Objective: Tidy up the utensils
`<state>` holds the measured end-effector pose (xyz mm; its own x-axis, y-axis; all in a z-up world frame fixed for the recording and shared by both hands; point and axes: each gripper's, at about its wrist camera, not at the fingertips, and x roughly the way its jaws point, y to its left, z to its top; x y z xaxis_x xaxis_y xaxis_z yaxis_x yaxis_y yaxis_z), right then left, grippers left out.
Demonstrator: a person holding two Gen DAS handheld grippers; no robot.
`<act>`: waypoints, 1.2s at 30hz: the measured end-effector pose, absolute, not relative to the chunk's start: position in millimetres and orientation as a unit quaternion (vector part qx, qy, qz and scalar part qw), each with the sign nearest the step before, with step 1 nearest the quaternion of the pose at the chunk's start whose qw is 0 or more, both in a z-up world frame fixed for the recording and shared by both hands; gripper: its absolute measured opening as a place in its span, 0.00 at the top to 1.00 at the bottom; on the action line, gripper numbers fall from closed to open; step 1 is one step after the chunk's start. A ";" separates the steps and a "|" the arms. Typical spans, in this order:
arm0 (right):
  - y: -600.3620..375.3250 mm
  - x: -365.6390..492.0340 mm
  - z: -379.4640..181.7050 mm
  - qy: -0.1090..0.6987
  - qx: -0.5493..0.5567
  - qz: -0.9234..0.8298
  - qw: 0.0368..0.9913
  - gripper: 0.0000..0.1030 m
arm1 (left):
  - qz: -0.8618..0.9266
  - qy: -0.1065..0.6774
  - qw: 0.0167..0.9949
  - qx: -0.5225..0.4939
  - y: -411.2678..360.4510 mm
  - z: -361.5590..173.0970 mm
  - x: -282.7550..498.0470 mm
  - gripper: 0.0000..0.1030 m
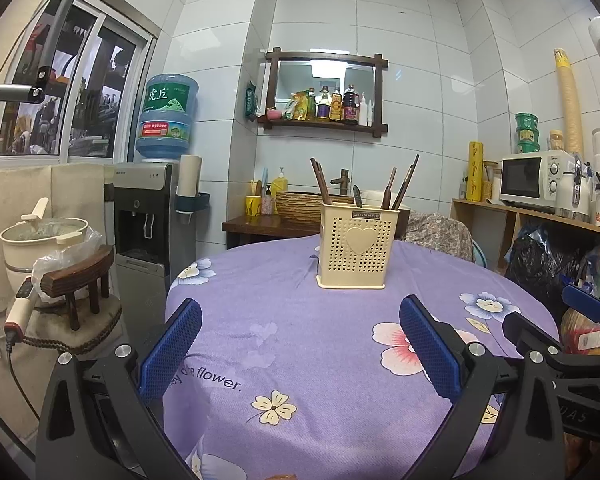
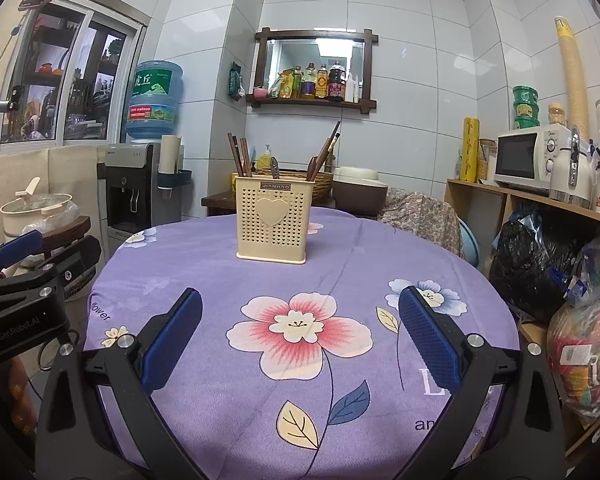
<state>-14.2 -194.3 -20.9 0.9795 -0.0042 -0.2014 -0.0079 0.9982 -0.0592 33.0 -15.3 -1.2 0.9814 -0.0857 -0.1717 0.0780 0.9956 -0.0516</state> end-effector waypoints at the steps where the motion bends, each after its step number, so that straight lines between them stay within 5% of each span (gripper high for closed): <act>1: -194.2 -14.0 -20.9 0.101 -0.030 0.001 0.994 0.06 | -0.041 0.087 0.995 -0.022 -15.5 -1.1 32.9 0.05; 36: -198.1 -13.2 -24.0 0.111 -0.026 0.001 0.993 0.06 | -0.042 0.100 0.994 -0.022 -12.6 -4.1 34.2 0.05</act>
<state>-13.2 -198.1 -24.0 0.9754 -0.0042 -0.2203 -0.0075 0.9986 -0.0523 34.2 -12.6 -4.1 0.9763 -0.0886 -0.1975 0.0797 0.9954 -0.0524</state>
